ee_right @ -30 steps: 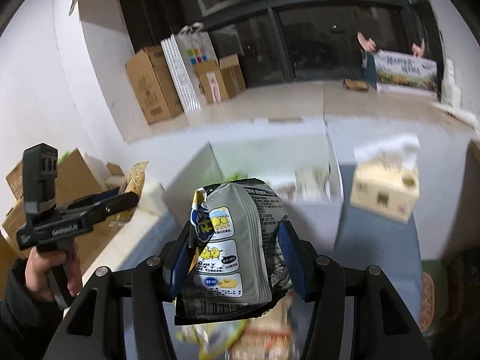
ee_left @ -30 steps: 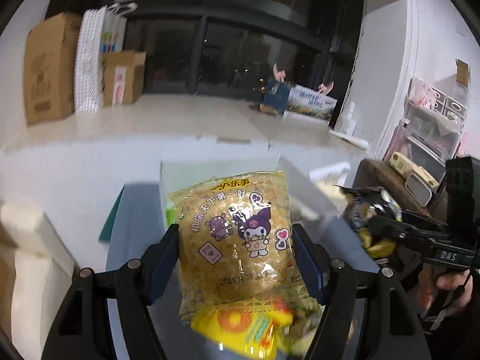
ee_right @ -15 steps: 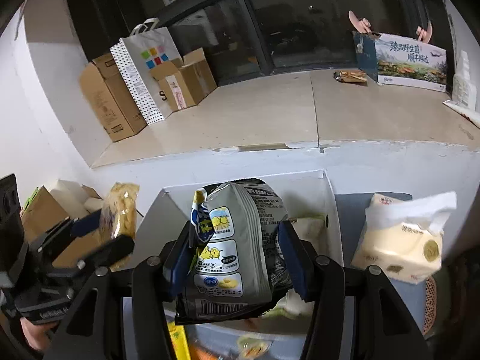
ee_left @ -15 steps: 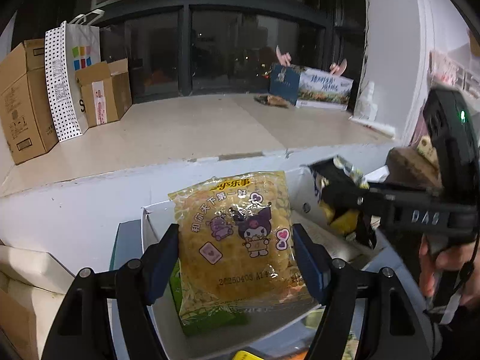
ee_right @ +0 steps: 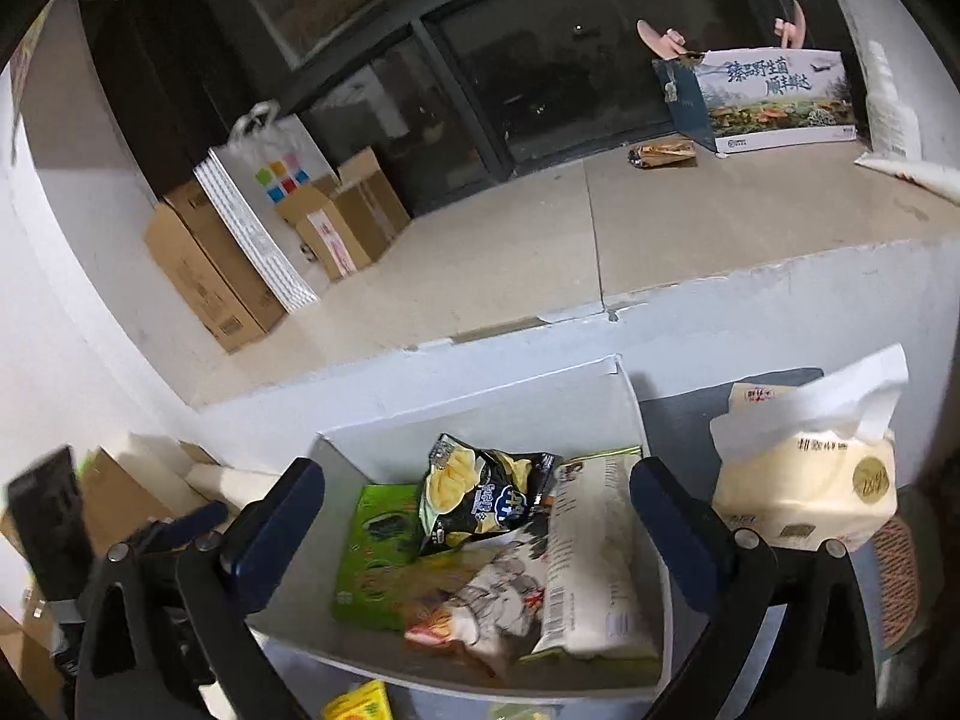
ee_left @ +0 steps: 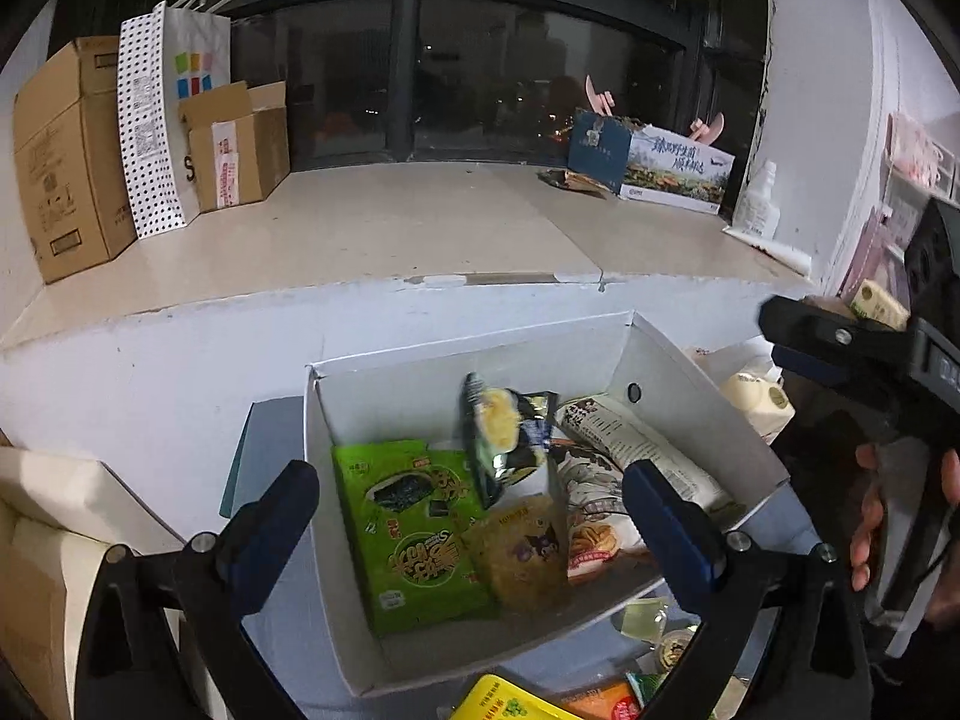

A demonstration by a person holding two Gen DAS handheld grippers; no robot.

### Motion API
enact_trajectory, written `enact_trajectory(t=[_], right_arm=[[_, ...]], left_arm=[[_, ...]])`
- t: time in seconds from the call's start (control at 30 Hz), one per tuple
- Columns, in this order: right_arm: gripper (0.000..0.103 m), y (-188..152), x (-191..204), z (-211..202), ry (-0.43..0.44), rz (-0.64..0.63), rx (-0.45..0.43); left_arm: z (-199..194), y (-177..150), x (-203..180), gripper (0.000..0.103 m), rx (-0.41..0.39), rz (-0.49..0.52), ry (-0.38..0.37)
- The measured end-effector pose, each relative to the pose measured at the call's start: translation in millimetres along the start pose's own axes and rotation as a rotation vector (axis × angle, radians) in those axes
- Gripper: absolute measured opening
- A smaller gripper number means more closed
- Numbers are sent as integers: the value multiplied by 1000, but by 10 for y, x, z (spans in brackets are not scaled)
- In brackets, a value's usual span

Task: Organize snacks
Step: 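Lower both packets into the white box and release them, then move both tools back toward the remaining snacks on the table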

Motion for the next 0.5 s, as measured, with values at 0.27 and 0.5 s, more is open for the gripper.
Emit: enact_trajectory(t=[0.27,0.5], right_arm=[[103,-433,-62,-212,259,201,188],[103,-807,-106,-774,50,147,76]], left_arm=[[-314,-236,-141,103,-32,0,-69],[-670,-506,-397,103,-77,8,-153]])
Point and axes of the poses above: each gripper's, at about its wrist camera, not at the fingertips, and z roughly the way its jaws point, x to its left, y to its top, the point moved 2 cm from there along z, roughly the way its jaws point, and after that the axes turned 5 degrees about -y, right-handed, at the moved point
